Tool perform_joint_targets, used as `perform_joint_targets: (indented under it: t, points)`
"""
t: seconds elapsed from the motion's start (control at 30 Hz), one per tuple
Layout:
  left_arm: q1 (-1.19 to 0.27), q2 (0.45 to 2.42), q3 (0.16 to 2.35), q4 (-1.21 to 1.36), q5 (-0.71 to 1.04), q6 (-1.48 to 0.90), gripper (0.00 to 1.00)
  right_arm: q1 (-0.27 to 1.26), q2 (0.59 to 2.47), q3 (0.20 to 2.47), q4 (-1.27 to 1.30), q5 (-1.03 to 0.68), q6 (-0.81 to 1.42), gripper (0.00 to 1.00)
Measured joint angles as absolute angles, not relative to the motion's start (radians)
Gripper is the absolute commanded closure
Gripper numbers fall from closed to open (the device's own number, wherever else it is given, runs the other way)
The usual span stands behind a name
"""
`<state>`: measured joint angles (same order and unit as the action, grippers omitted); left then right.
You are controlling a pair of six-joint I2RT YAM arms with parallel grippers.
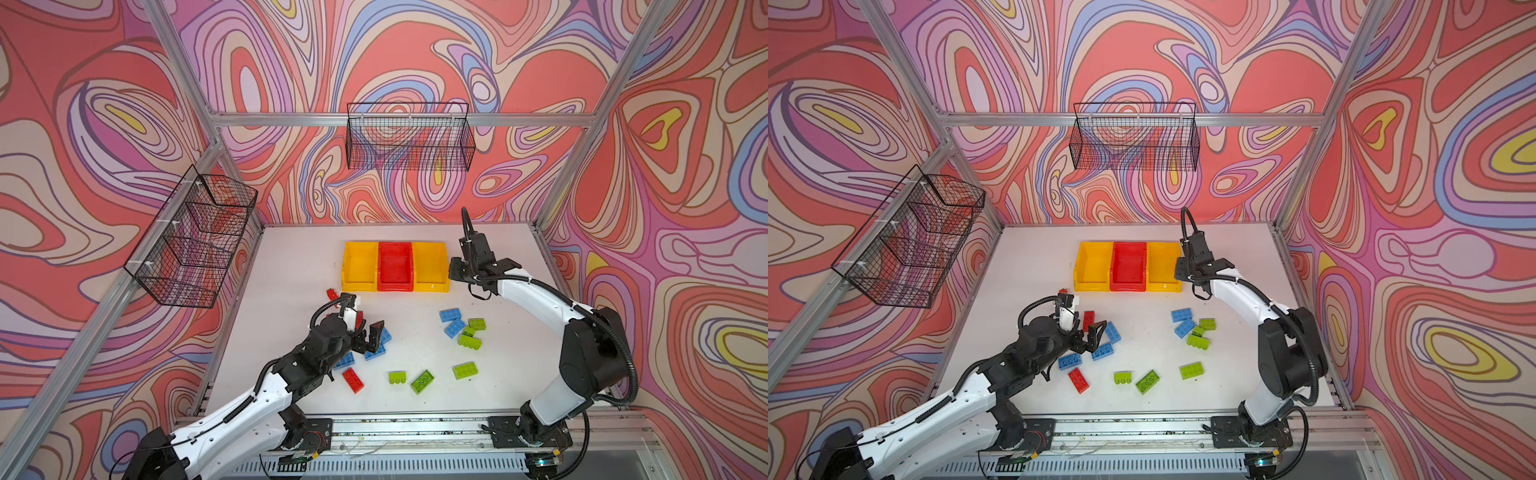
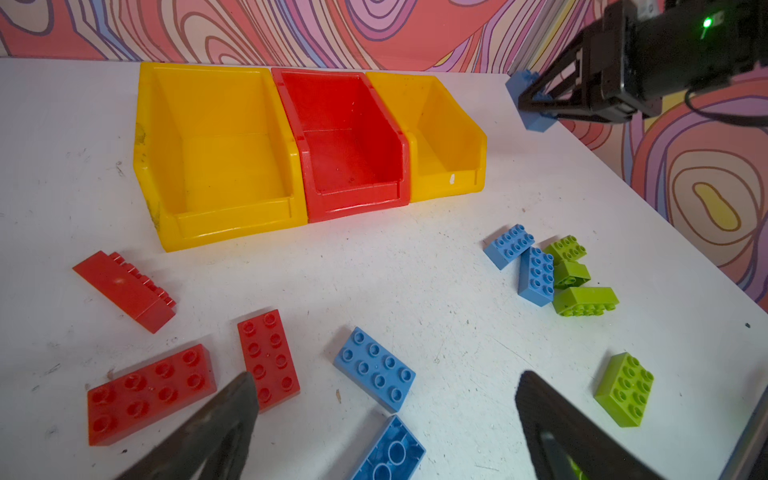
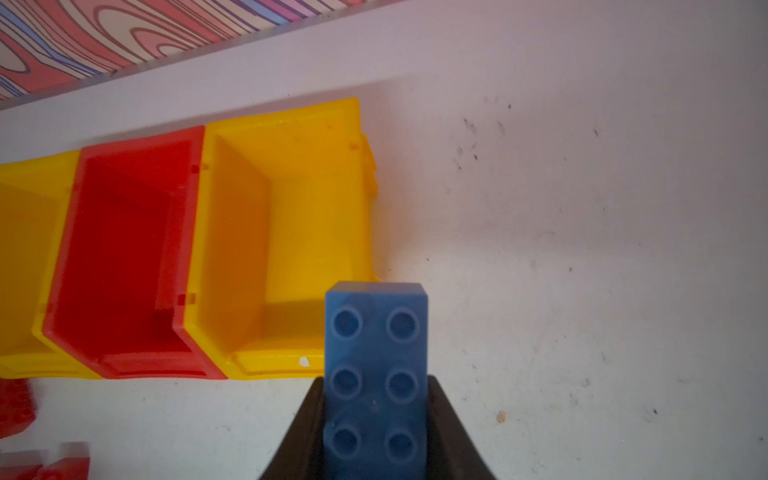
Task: Sort the legos into containers by color
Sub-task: 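Carry the blue brick to the yellow bin nearest the right arm and release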
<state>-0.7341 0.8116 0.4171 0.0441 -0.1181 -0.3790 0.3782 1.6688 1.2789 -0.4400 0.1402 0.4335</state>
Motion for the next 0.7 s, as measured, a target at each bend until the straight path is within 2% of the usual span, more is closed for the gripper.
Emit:
perform_joint_targets:
  t: [0.23, 0.37, 0.63, 0.7]
  points:
    - [-0.734, 0.785, 0.398, 0.019, -0.118, -0.393, 0.0, 0.421, 1.882, 1.467, -0.442, 0.132, 0.434, 0.78]
    - [-0.734, 0.767, 0.397, 0.018, -0.117, -0.394, 0.0, 0.428, 2.002, 1.554, -0.459, 0.12, 0.434, 0.74]
    - [-0.734, 0.766, 0.405, -0.023, -0.118, -0.385, 0.0, 0.437, 2.081, 1.652, -0.468, 0.104, 0.428, 0.29]
    - [-0.734, 0.768, 0.414, -0.026, -0.117, -0.385, 0.0, 0.443, 2.07, 1.644, -0.461, 0.107, 0.422, 0.25]
